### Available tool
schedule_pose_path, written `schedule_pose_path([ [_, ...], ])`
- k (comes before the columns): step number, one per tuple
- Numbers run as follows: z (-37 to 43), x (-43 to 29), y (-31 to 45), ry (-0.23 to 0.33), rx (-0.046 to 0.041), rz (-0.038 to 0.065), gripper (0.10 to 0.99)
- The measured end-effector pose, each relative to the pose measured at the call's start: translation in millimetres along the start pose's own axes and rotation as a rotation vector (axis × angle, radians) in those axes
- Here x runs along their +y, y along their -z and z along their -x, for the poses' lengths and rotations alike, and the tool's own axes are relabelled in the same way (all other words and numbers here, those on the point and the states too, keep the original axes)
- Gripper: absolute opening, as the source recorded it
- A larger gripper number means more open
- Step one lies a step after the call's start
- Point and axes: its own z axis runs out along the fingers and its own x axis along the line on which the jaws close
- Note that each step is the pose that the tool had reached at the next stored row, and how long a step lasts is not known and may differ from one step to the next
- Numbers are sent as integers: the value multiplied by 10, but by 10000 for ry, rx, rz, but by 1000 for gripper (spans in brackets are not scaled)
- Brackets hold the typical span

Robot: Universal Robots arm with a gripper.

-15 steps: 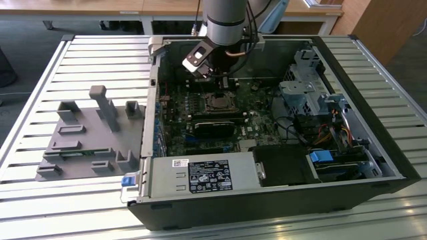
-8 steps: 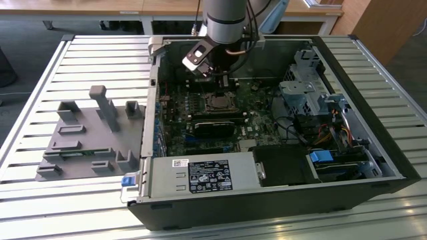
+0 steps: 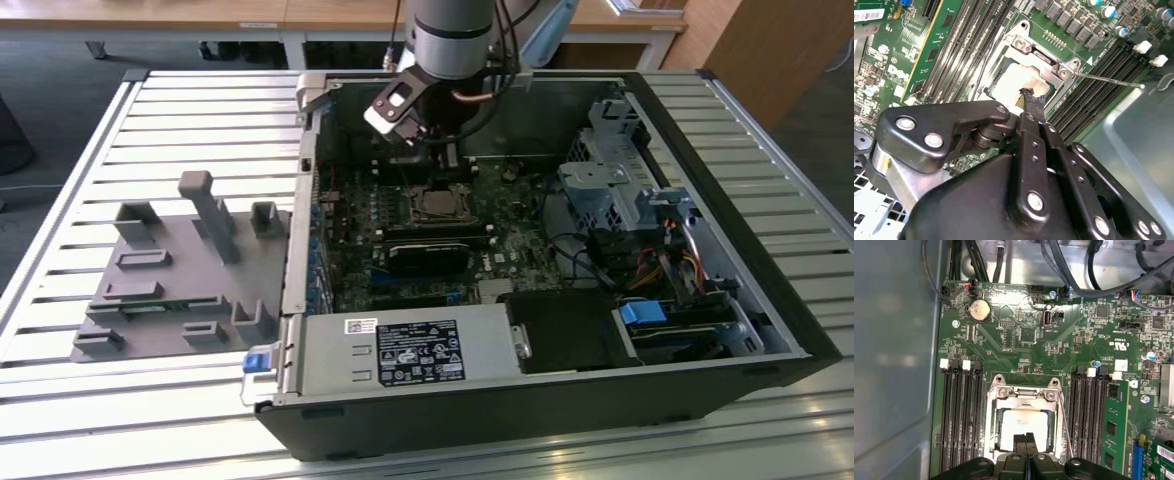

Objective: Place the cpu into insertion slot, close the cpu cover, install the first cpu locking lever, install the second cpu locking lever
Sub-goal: 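Install the first cpu locking lever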

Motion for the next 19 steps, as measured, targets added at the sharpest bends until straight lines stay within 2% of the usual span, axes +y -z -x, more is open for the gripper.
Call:
schedule_pose_path([
  [11, 1, 2, 163, -1, -1, -1, 106],
  [14, 1, 3, 172, 8, 1, 1, 106],
  [19, 1, 3, 173, 693, 9, 4, 106],
])
